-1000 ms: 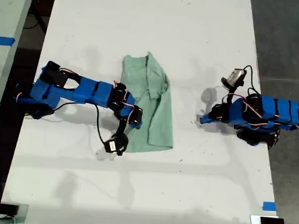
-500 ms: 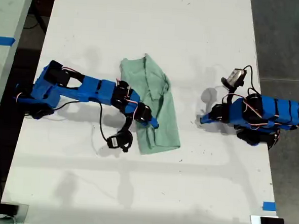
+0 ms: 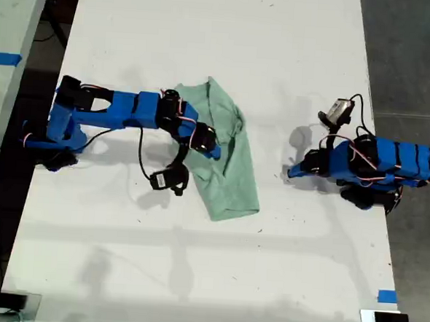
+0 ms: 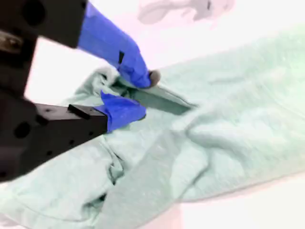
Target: Fold t shirt
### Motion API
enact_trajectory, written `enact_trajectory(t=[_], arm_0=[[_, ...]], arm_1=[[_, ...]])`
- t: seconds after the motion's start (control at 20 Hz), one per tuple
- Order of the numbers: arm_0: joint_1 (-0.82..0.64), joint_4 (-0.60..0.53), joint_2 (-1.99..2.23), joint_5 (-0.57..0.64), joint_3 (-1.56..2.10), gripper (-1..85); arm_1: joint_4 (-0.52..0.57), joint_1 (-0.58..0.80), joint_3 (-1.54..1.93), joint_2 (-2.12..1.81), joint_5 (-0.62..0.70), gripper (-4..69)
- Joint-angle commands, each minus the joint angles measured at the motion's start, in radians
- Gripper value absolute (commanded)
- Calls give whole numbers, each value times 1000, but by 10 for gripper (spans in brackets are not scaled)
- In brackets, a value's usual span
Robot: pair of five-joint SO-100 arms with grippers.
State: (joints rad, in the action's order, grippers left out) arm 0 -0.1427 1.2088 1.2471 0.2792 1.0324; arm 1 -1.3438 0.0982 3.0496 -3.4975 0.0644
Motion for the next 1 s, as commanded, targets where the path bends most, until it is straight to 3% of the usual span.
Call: enact_trajectory(t=[0.0,0.3,0.5,0.8,0.95], arm_0=[[-44,57,209,51,-66,0],[-18,117,834,74,209,0],[-25,23,1376,-15,819,0],[-34,-276,1845,-167,1747,-1],[-120,-210,2210,-164,2071,-1]], arm_1=[[-8,-15,49,-12,-3,17],[-8,-15,49,-12,-3,17],[-8,-14,49,-12,-3,17],[-8,-12,49,-12,-8,17],[-8,-12,49,-12,-8,17]])
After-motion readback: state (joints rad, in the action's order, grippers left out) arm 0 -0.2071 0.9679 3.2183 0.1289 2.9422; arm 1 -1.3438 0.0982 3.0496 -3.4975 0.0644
